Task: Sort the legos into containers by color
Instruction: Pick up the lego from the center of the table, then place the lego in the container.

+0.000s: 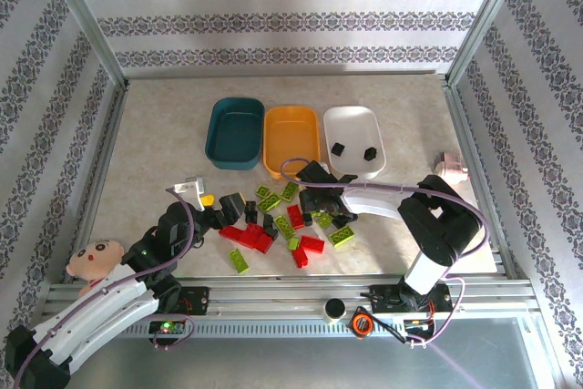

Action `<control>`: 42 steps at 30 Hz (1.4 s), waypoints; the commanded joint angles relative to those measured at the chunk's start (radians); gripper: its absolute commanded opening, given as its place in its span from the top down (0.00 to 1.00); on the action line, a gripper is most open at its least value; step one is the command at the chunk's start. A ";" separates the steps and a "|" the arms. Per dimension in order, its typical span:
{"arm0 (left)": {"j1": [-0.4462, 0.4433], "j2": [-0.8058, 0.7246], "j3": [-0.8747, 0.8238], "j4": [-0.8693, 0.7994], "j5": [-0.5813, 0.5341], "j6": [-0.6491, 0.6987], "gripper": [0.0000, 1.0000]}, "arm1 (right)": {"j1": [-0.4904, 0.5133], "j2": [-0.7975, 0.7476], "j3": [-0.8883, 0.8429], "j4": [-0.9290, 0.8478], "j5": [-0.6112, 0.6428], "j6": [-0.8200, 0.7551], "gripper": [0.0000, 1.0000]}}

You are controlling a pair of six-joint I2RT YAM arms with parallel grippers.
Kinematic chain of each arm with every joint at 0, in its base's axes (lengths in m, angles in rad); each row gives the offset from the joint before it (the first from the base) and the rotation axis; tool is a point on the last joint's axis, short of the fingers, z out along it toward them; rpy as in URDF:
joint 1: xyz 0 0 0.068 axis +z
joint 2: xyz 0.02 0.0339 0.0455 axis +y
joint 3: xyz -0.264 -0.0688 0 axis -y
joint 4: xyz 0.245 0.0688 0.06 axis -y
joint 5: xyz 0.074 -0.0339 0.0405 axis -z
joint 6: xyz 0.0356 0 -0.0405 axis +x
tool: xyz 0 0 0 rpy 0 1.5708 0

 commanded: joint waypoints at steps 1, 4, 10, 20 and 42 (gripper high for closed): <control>0.009 -0.003 -0.007 -0.031 -0.024 -0.009 0.00 | 0.015 0.043 0.018 -0.028 -0.031 0.004 0.47; 0.009 -0.003 -0.004 -0.047 -0.028 -0.008 0.00 | 0.017 0.066 0.014 -0.022 -0.025 0.013 0.55; 0.009 -0.003 0.002 -0.055 -0.036 0.002 0.00 | 0.013 -0.004 0.014 0.017 -0.004 -0.035 0.68; 0.008 -0.011 0.006 -0.066 -0.035 0.000 0.01 | -0.024 -0.223 0.119 0.092 -0.019 -0.154 0.73; 0.009 0.006 0.075 -0.263 0.004 0.038 0.00 | -0.141 0.252 0.548 0.164 -0.004 -0.051 0.34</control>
